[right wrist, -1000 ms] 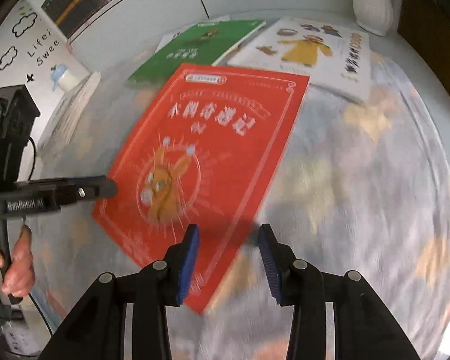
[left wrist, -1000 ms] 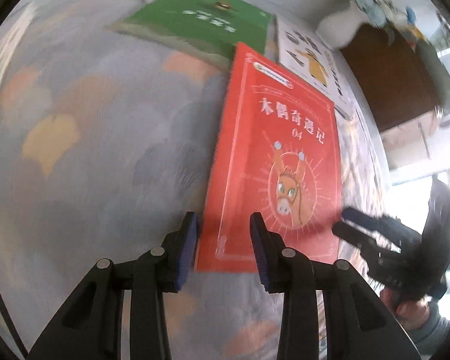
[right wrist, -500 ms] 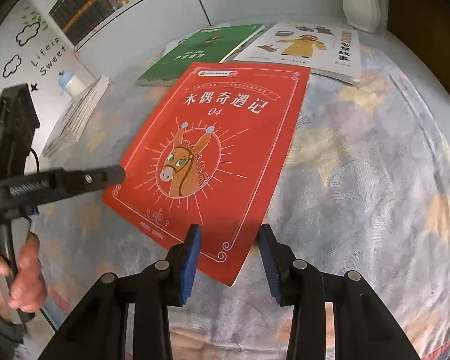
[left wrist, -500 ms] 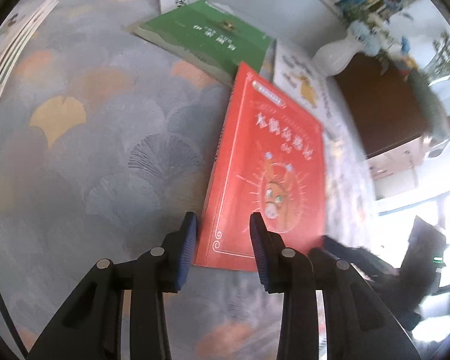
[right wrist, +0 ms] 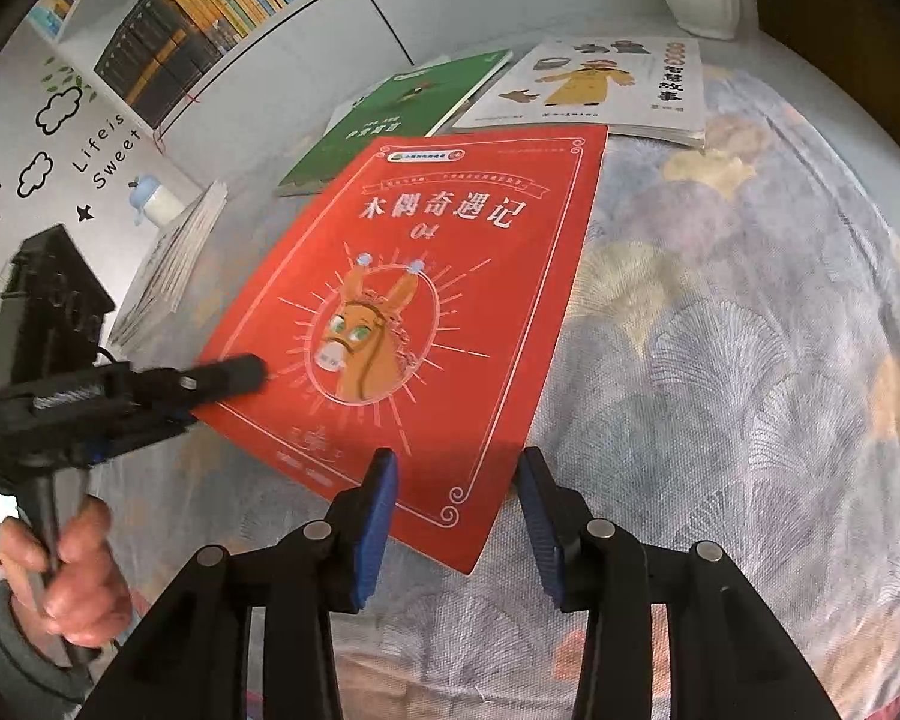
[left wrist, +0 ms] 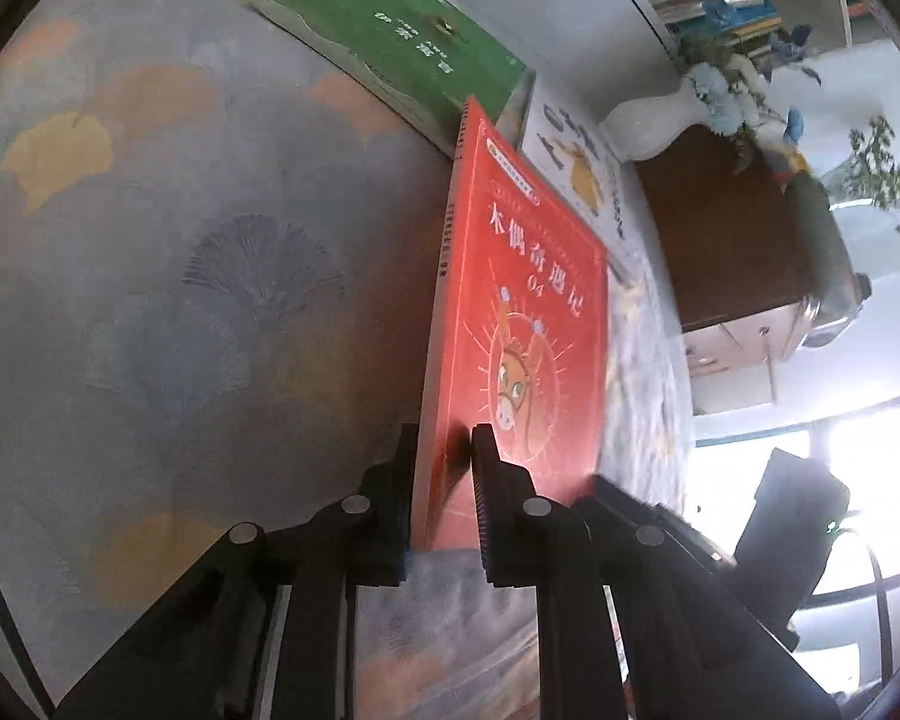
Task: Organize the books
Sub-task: 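Lift the red book with the right tool and flip it cover-up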
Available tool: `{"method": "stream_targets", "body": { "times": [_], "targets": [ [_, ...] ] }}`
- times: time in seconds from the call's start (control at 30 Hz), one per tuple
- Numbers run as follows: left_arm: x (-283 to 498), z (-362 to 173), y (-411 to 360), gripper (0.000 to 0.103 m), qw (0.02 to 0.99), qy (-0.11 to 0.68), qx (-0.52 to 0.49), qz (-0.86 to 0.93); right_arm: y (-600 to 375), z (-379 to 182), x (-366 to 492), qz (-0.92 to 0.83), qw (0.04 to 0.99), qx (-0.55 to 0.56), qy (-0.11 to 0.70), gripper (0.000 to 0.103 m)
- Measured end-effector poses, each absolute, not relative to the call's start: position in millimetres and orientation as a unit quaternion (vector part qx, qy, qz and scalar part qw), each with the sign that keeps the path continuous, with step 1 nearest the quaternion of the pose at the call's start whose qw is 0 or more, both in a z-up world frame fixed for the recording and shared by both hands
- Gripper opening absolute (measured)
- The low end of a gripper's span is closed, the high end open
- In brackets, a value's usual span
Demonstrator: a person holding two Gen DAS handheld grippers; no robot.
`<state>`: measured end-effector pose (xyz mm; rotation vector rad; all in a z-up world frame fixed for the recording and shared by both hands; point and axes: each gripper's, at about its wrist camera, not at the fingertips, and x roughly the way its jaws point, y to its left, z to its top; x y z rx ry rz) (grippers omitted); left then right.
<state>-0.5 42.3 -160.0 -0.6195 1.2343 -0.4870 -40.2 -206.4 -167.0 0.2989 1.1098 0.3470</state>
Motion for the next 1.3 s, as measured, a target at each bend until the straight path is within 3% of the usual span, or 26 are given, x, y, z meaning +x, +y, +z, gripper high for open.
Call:
{"method": "stream_targets", "body": {
  "times": [0.13, 0.27, 0.37, 0.53, 0.57, 0.6, 0.77, 0.9, 1.03, 1.3],
  "targets": [
    [8.2, -145.7, 47.2, 0.010, 0.708, 0.540, -0.369, -0.268, -218.6, -167.2, -33.3, 0.175, 0.802, 0.179, 0.543, 0.042],
    [23.8, -132.1, 46.9, 0.011, 0.678, 0.527, -0.411, -0.305, -248.9, -175.2, -33.1, 0.204, 0.751, 0.303, 0.549, 0.062],
    [30.6, -135.5, 49.9, 0.011, 0.655, 0.526, -0.446, -0.310, -259.1, -187.3, -29.4, 0.229, 0.713, 0.382, 0.541, 0.067],
    [26.5, -148.2, 48.8, 0.011, 0.631, 0.532, -0.473, -0.308, -263.7, -214.3, -18.8, 0.254, 0.640, 0.516, 0.510, 0.067],
    [27.8, -148.0, 48.7, 0.011, 0.630, 0.535, -0.473, -0.307, -263.1, -214.2, -15.1, 0.256, 0.638, 0.523, 0.504, 0.061],
    [27.3, -148.9, 48.5, 0.010, 0.633, 0.538, -0.468, -0.301, -259.6, -213.5, -9.2, 0.259, 0.639, 0.523, 0.501, 0.049],
    [22.0, -144.7, 50.5, 0.009, 0.679, 0.569, -0.373, -0.275, -246.1, -191.9, -2.8, 0.231, 0.706, 0.431, 0.512, 0.035],
    [14.1, -131.1, 31.7, 0.009, 0.719, 0.579, -0.264, -0.281, -216.8, -154.1, -10.1, 0.212, 0.800, 0.240, 0.507, 0.034],
    [9.6, -123.2, 32.8, 0.010, 0.721, 0.576, -0.239, -0.302, -194.5, -126.7, -22.2, 0.215, 0.837, 0.123, 0.487, 0.034],
    [-7.4, -97.5, 73.3, 0.013, 0.734, 0.553, -0.237, -0.314, -160.0, -87.7, -41.5, 0.249, 0.856, 0.031, 0.451, 0.034]
  ]
}}
